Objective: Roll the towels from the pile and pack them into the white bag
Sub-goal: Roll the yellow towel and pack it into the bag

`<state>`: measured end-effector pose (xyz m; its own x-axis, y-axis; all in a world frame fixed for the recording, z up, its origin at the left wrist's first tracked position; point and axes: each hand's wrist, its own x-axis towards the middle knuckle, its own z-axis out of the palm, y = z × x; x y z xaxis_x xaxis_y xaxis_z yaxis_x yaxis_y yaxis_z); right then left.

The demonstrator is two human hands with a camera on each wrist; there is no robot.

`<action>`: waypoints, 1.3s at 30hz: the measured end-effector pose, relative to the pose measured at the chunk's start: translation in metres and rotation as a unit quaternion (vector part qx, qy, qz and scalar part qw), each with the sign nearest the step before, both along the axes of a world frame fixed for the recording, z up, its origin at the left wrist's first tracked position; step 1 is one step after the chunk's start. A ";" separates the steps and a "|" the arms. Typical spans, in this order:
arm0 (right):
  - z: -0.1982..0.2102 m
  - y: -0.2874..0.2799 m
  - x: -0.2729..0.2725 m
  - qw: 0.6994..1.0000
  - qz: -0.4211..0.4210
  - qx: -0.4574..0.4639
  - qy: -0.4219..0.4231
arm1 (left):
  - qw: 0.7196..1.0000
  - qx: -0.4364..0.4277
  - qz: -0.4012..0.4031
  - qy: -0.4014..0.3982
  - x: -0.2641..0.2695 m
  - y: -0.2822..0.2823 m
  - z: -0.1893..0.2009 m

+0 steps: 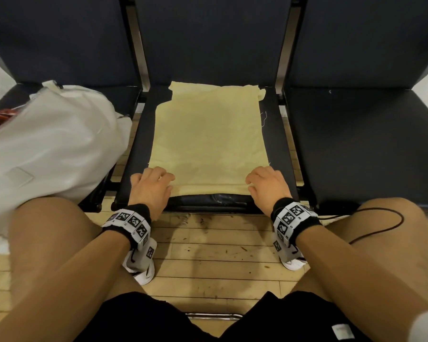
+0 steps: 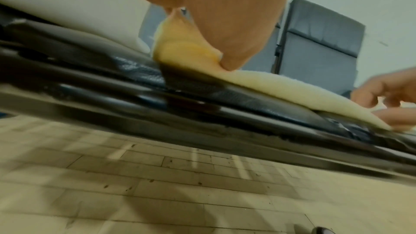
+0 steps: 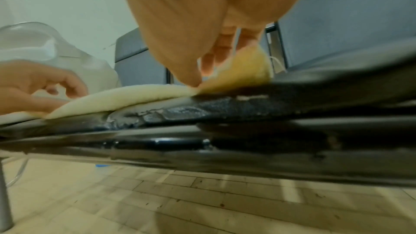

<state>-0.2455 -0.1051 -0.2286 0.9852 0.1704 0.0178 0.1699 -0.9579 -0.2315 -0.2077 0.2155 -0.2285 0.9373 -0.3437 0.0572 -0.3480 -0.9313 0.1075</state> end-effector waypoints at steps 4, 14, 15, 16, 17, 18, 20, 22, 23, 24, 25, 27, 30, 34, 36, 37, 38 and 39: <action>0.002 0.011 -0.002 0.997 0.050 -0.025 0.062 | 0.998 0.001 -0.070 0.000 -0.005 -0.010 0.004; 0.005 0.008 -0.003 0.991 0.013 -0.022 0.135 | 0.994 0.072 -0.010 0.080 -0.011 -0.015 0.003; 0.005 0.008 -0.003 0.990 0.011 -0.020 0.137 | 0.994 0.075 -0.004 0.080 -0.010 -0.014 0.003; 0.006 0.007 -0.002 0.990 0.011 -0.019 0.138 | 0.994 0.078 0.005 0.080 -0.009 -0.014 0.004; 0.006 0.006 -0.002 0.990 0.012 -0.018 0.140 | 0.993 0.081 0.014 0.079 -0.008 -0.014 0.005; 0.007 0.007 -0.003 0.989 0.011 -0.016 0.148 | 0.993 0.084 0.024 0.078 -0.007 -0.012 0.005; 0.007 0.009 -0.004 0.984 -0.006 -0.003 0.177 | 0.993 0.079 0.047 0.079 -0.005 -0.010 0.006; 0.004 0.009 -0.004 0.984 -0.025 0.025 0.177 | 0.991 0.067 0.069 0.089 -0.003 -0.007 0.006; 0.002 0.008 -0.003 0.986 -0.028 0.036 0.159 | 0.990 0.065 0.077 0.096 -0.003 -0.006 0.004; 0.000 0.007 -0.003 0.991 -0.022 0.040 0.126 | 0.990 0.066 0.082 0.097 -0.003 -0.005 0.003; -0.003 0.006 -0.002 0.996 -0.004 0.030 0.086 | 0.990 0.068 0.082 0.088 -0.003 -0.004 0.002; -0.007 0.004 -0.002 0.999 0.032 0.005 0.022 | 0.995 0.061 0.063 0.048 -0.004 -0.005 0.002; -0.001 0.011 -0.004 0.998 0.068 0.003 0.010 | 0.999 0.015 -0.007 0.042 -0.004 -0.012 0.002; 0.005 0.014 -0.010 0.997 0.046 0.016 0.058 | 0.997 -0.033 -0.046 0.057 -0.008 -0.014 0.000; 0.006 0.013 -0.010 0.997 0.034 0.017 0.066 | 0.996 -0.041 -0.050 0.056 -0.009 -0.011 -0.002; 0.007 0.012 -0.009 0.996 0.030 0.011 0.082 | 0.996 -0.035 -0.055 0.066 -0.009 -0.011 -0.002; 0.008 0.012 -0.007 0.995 0.026 0.007 0.100 | 0.995 -0.023 -0.061 0.075 -0.008 -0.010 -0.001; 0.009 0.012 -0.005 0.993 0.022 0.002 0.116 | 0.995 -0.011 -0.063 0.082 -0.007 -0.010 -0.001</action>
<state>-0.2508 -0.0928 -0.2194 0.9546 0.2133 -0.2078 0.1528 -0.9498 -0.2732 -0.2146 0.2052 -0.2291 0.8840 -0.4600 -0.0835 -0.4385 -0.8777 0.1931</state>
